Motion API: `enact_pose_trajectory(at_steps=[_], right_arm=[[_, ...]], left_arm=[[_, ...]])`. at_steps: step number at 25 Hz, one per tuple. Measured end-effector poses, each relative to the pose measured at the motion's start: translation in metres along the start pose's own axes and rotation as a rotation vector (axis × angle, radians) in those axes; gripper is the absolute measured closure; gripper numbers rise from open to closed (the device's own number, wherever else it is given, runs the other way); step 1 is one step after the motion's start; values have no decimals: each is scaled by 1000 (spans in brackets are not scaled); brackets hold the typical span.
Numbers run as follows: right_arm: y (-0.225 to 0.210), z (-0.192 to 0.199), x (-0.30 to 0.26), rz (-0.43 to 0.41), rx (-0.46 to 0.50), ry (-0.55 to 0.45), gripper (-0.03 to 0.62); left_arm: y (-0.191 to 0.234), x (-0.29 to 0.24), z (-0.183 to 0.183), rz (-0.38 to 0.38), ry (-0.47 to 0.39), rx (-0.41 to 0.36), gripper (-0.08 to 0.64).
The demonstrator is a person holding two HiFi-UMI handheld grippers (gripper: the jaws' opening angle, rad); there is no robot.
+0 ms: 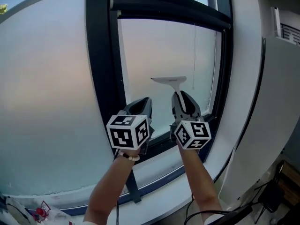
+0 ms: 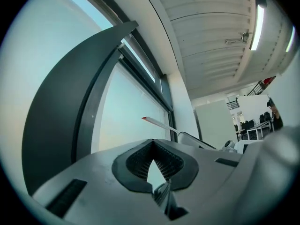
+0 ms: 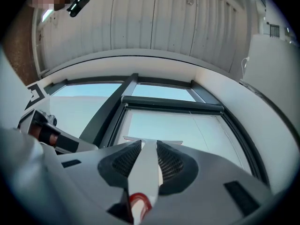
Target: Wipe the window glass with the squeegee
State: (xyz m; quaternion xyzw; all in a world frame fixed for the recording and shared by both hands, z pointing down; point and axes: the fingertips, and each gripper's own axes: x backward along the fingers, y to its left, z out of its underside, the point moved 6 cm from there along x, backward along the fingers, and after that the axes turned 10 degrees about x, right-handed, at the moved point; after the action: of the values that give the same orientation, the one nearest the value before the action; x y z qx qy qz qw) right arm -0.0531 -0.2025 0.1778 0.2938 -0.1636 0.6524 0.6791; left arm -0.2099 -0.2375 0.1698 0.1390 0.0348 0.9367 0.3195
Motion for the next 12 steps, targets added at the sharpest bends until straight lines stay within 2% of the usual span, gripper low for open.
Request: enact_pose_trajectory(at_steps=[5,8,12], right_arm=[[15,-30,-68,-15,24,-69,502],[13,-44,-105,-23,-10,-104,502],[9,-59,-148,-48,7,-128,502]], left_arm=[[16,4,-49,25,-46,-27,561],[22,1,-65,45,-63,-18,561],[21,-9,-79,61,-94,-21,561]])
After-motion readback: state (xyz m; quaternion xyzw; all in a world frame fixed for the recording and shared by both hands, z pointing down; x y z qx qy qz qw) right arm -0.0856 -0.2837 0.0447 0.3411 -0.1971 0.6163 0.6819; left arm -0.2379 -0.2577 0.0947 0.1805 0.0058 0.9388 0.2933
